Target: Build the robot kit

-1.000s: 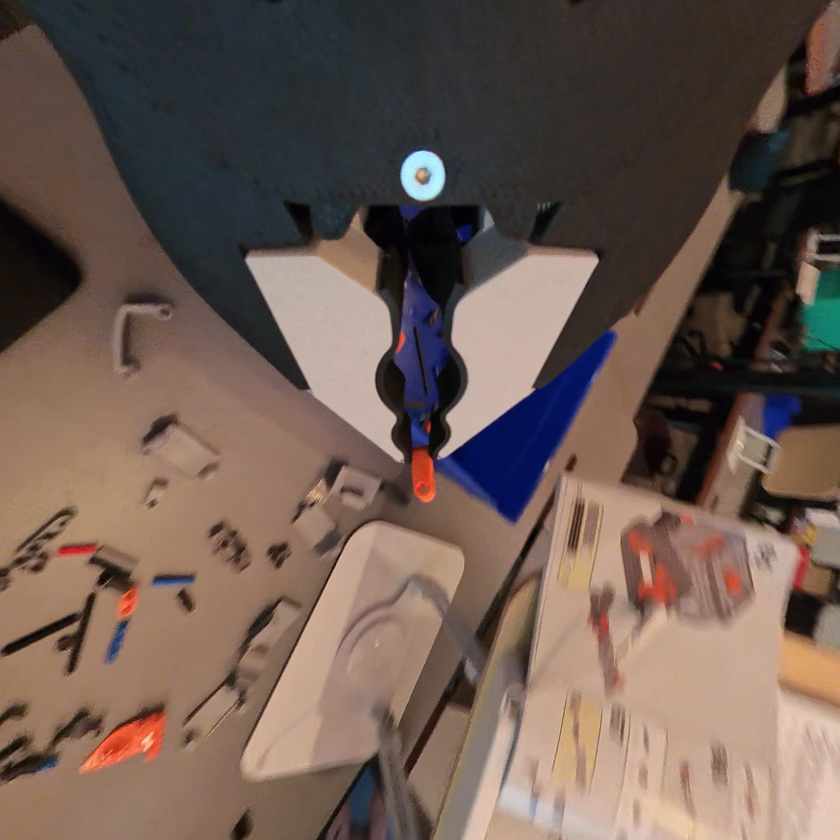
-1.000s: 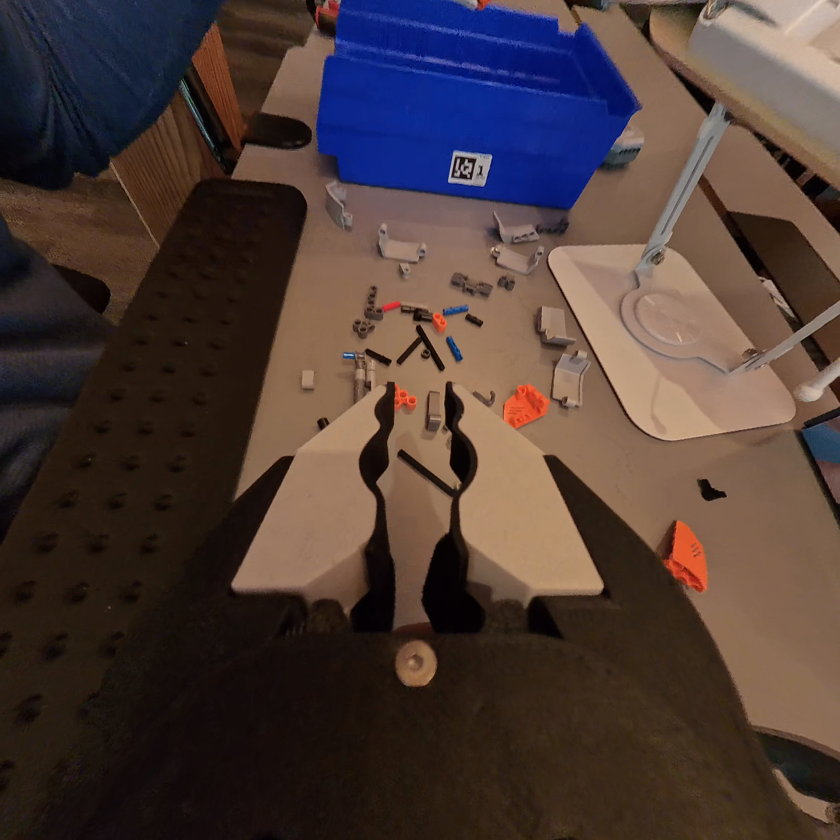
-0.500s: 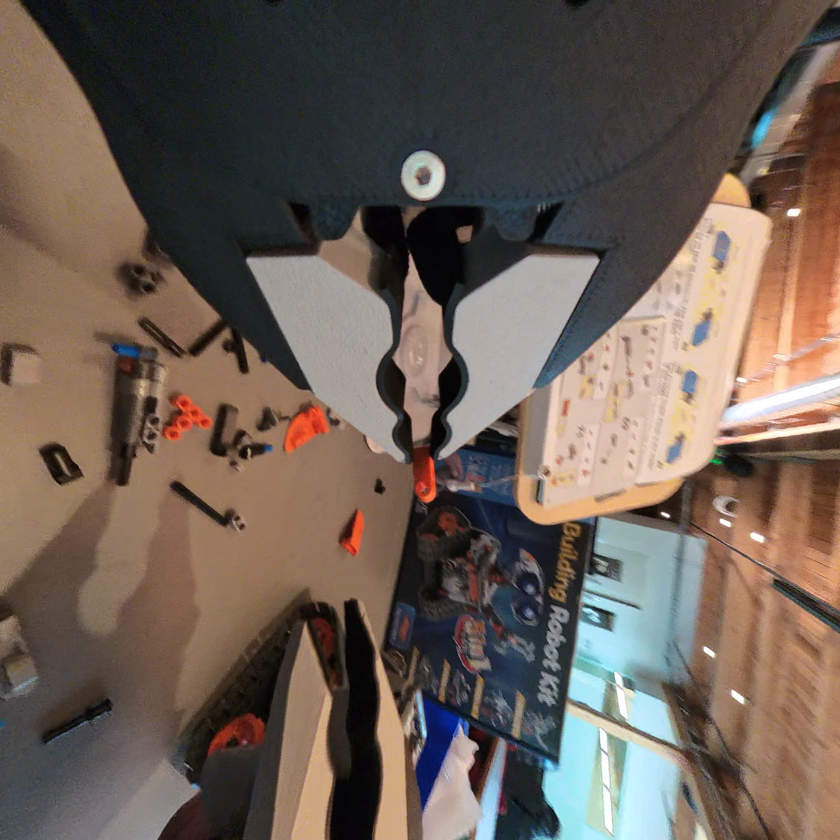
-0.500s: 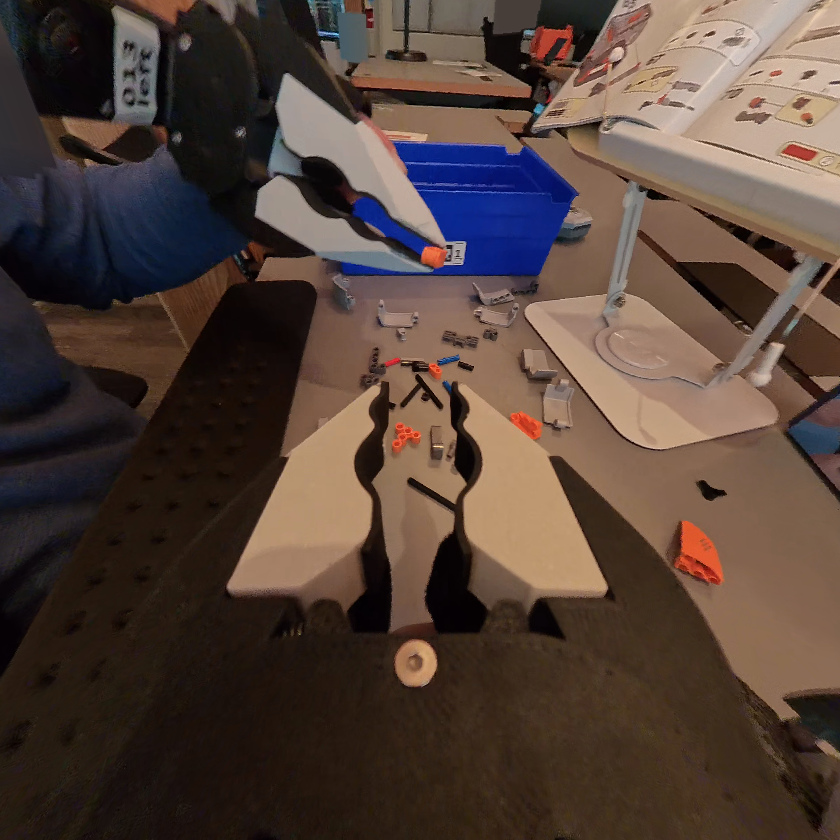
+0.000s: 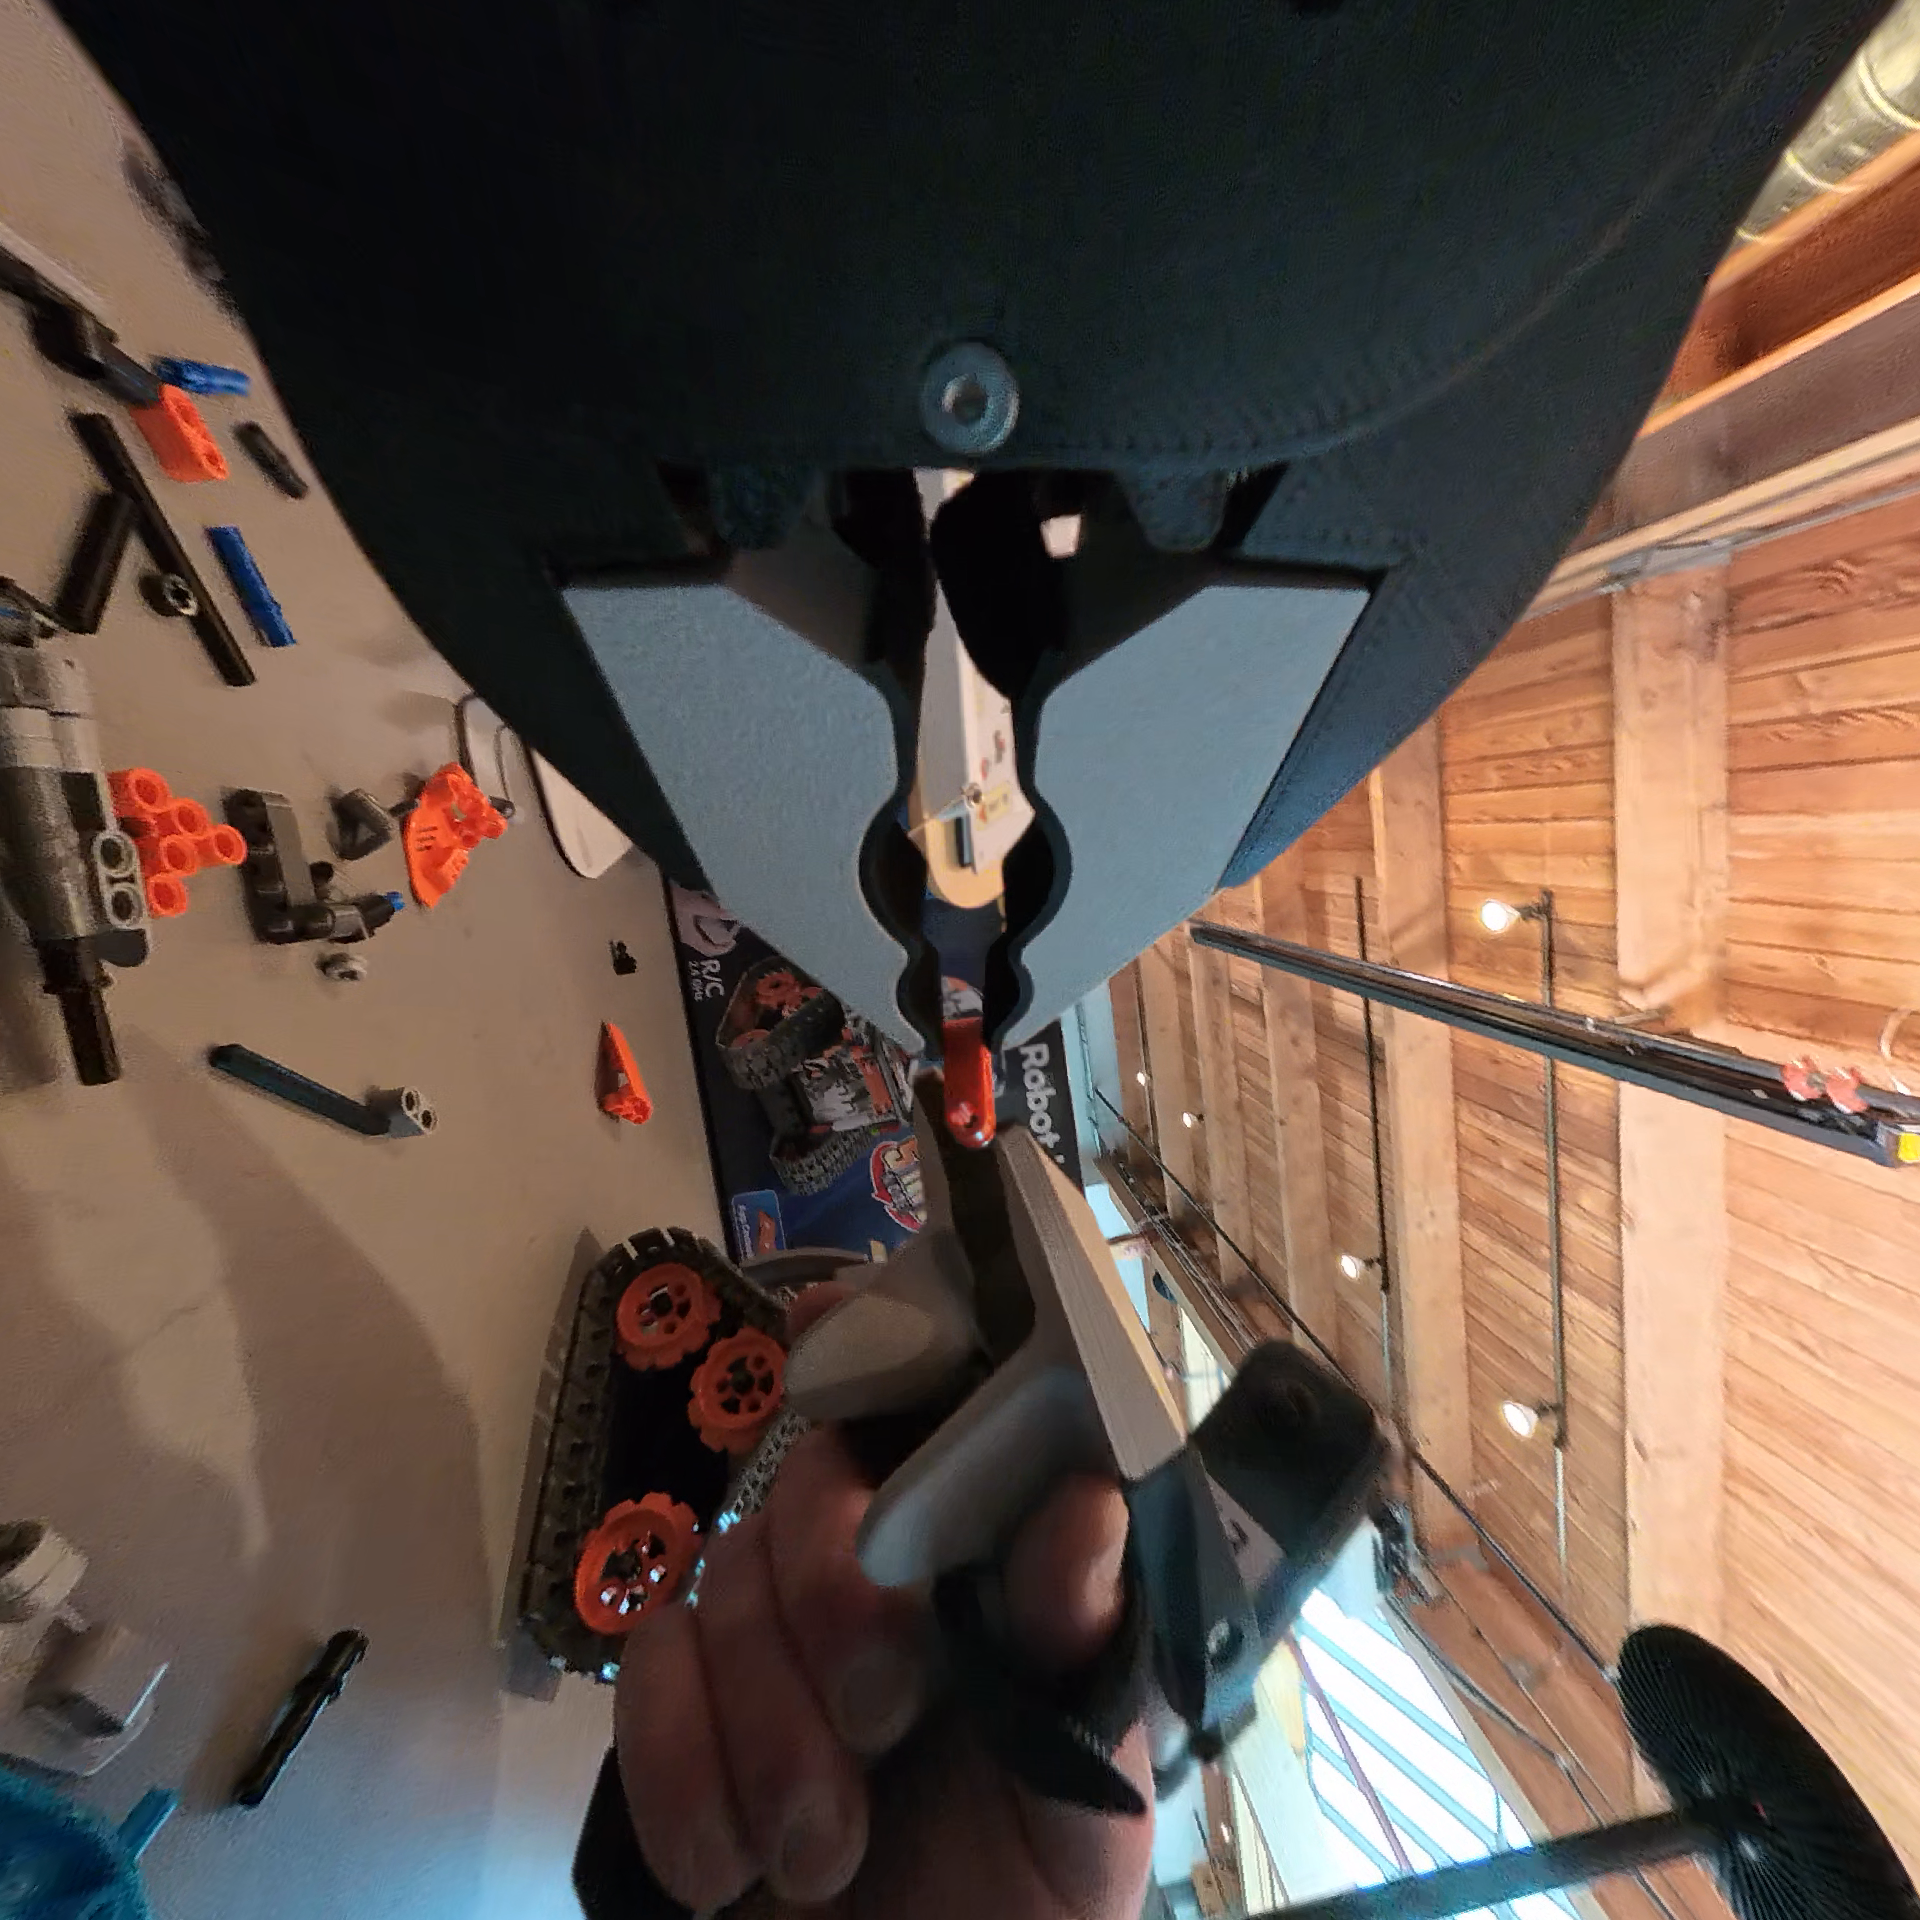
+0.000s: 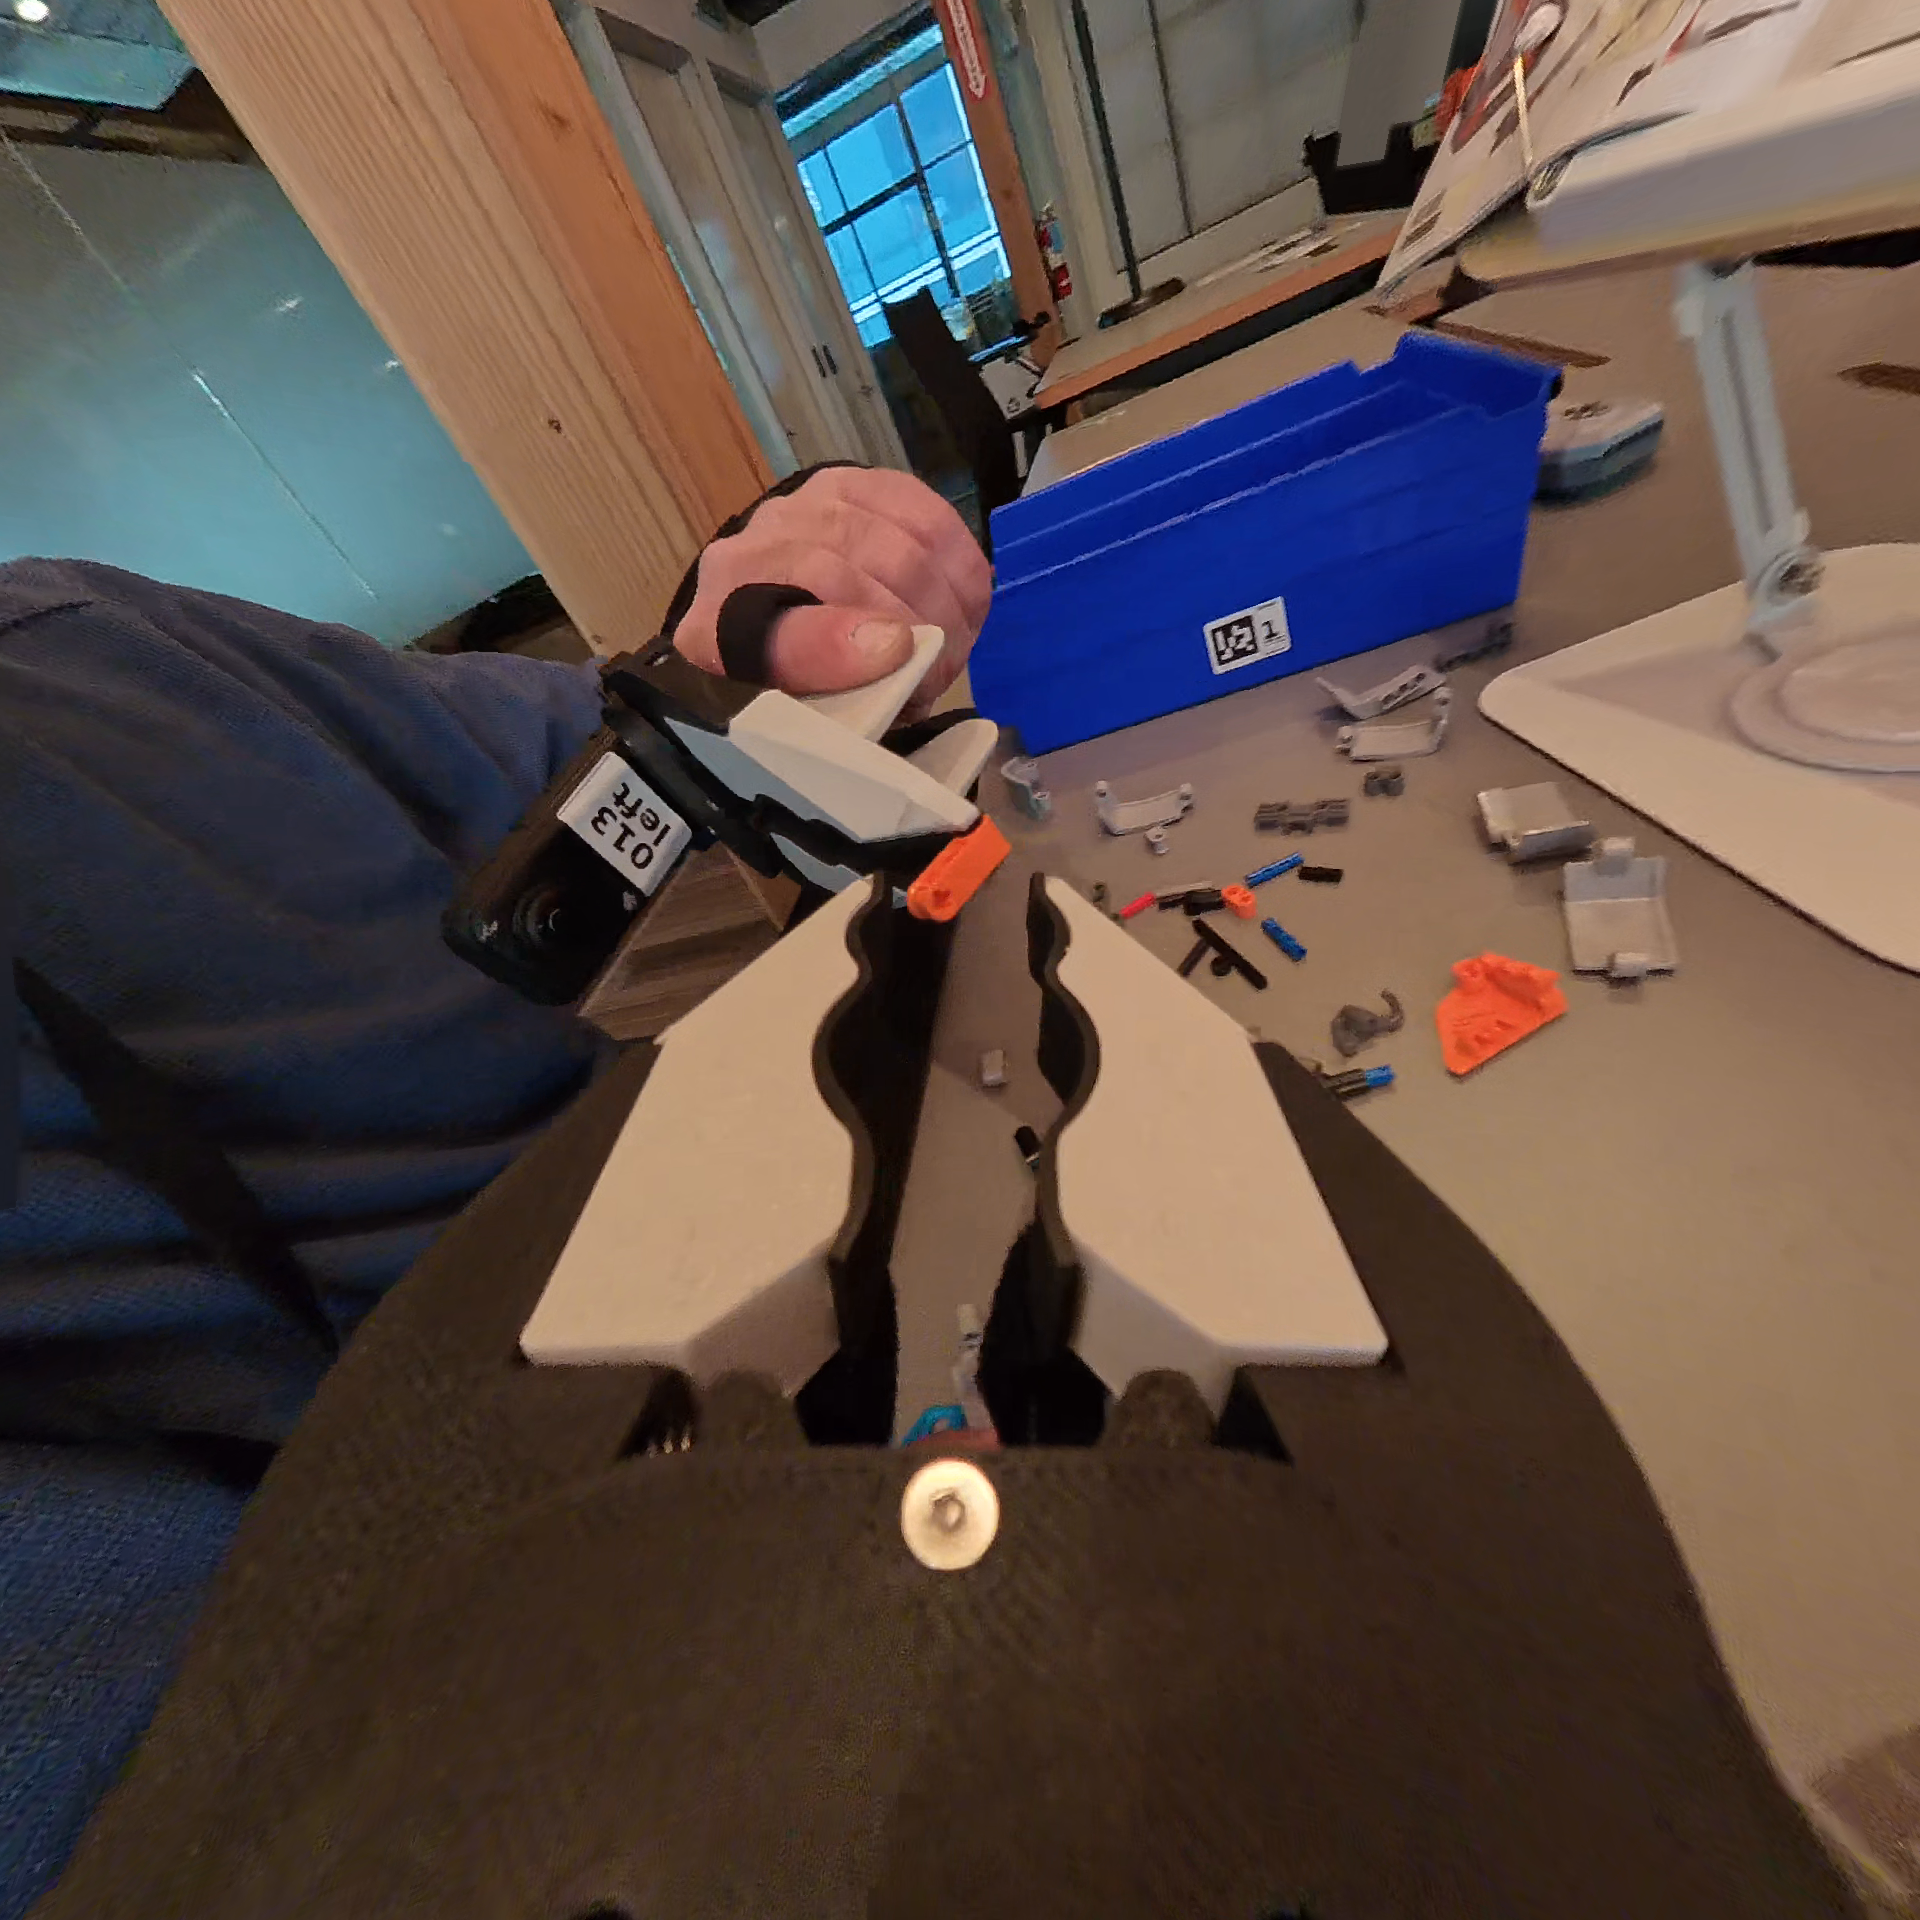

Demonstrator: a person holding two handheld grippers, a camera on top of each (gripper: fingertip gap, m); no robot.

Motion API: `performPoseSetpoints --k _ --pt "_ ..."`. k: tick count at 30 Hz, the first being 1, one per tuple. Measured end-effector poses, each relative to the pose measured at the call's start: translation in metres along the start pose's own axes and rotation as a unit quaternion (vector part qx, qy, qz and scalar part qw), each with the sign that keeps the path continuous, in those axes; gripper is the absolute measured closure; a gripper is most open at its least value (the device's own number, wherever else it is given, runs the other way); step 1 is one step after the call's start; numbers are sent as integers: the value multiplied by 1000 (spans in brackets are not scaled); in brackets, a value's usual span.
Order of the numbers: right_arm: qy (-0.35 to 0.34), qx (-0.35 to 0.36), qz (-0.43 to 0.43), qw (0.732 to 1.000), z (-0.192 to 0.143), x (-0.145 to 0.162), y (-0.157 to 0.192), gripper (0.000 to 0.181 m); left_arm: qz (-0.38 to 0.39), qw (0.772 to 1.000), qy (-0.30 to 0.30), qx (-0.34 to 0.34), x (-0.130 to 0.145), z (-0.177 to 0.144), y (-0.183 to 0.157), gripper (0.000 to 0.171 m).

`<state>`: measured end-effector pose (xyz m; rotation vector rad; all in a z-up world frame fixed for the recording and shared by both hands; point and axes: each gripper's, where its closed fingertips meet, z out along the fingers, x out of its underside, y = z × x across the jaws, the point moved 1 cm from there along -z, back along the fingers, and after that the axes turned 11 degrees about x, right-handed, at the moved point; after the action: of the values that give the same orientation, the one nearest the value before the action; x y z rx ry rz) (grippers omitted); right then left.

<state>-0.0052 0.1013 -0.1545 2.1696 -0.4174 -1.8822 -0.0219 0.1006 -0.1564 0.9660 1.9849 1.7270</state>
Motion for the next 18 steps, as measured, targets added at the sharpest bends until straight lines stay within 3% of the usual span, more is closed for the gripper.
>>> performPoseSetpoints --k 5,13,15,18 --pt "8 -18 13 1000 1 0 5 170 40 999 -2 -17 -5 1 4 167" --pt "-30 -1 -8 1000 0 -6 1 174 15 999 9 -39 -1 1 11 164" --pt "-35 12 -18 999 -1 -7 -2 175 -27 999 11 -20 3 2 9 163" --pt "-35 30 -34 998 -5 -8 -6 175 -180 981 -11 74 11 -6 0 151"
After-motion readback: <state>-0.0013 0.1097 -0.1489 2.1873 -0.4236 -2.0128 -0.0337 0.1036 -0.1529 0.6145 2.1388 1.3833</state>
